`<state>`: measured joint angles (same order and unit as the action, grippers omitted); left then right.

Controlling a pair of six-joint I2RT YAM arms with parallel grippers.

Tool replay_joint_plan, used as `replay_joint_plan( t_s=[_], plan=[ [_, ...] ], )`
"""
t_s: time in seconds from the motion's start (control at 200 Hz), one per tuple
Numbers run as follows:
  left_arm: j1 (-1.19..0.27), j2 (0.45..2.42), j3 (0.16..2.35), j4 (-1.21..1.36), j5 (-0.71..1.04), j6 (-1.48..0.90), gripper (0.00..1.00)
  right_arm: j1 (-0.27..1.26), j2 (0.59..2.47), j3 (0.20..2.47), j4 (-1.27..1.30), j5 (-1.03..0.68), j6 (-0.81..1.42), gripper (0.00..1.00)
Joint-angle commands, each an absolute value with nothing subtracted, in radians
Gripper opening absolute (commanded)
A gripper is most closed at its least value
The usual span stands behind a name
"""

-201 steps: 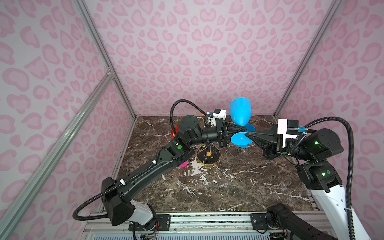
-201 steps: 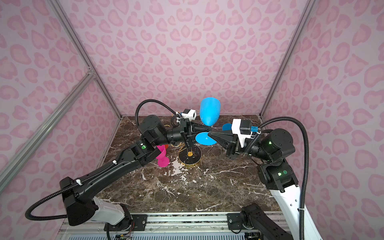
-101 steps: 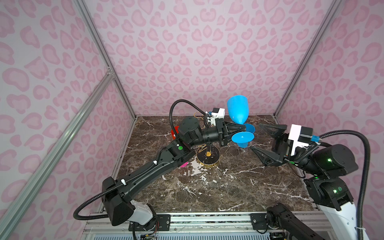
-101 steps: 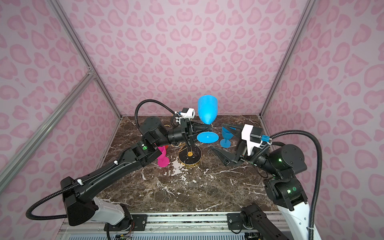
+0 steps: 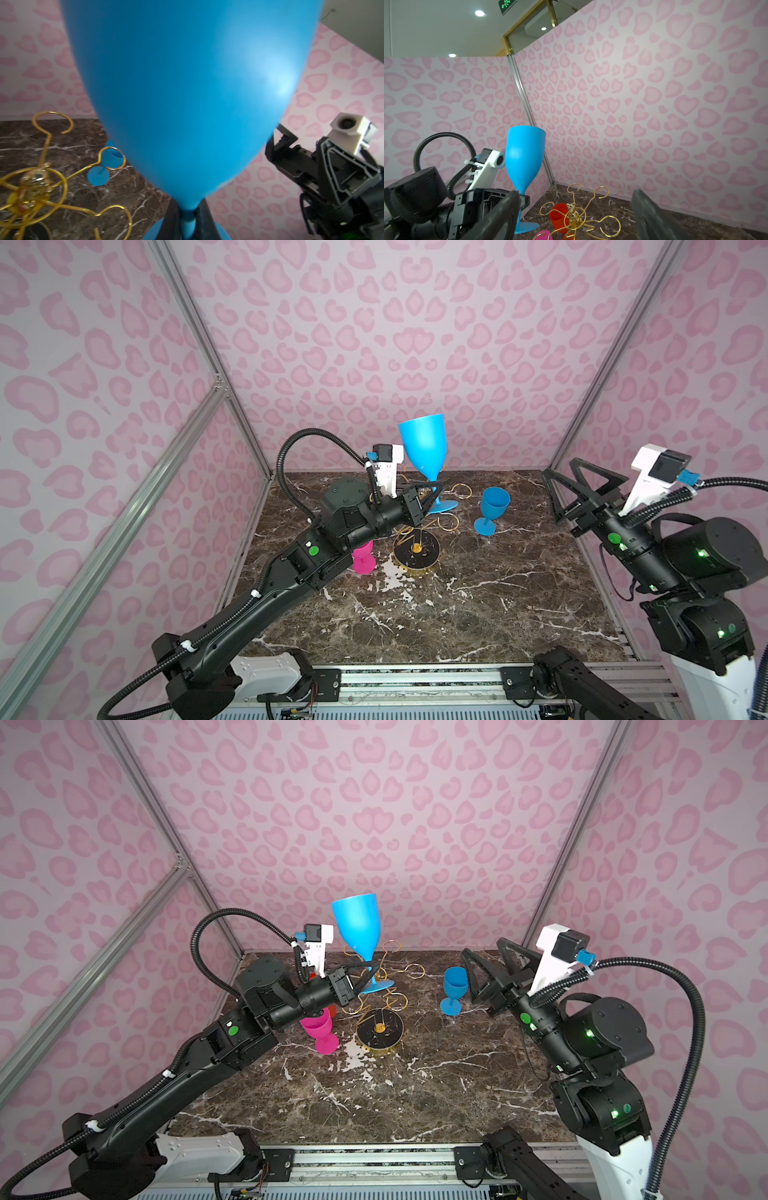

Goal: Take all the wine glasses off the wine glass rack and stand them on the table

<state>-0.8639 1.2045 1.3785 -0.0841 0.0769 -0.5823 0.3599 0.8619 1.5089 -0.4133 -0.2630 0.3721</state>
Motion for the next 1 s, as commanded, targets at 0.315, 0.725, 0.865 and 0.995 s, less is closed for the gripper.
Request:
replay_joint_plan(
  t_s=[0.315,0.725,0.865,0.995],
  plan=[
    [-0.902,1.104,1.189,-0.052,-0.338,0.338,0.03,0.362,1.158,1.654,-0.496,-0.638,0.718,0.67],
    [-0.945,1.088,1.087,0.030,-0.447,0.879,0.03,0.421,1.230,1.637,-0.607,-0.723,0.696,0.55],
    [-0.946,1.082,1.087,0.044,-0.465,0.904,0.03,0.424,1.223,1.618,-0.666,-0.699,0.649,0.52],
    [-0.948,1.070,1.087,0.042,-0.454,0.905,0.03,0.424,1.211,1.601,-0.718,-0.663,0.607,0.52]
  ],
)
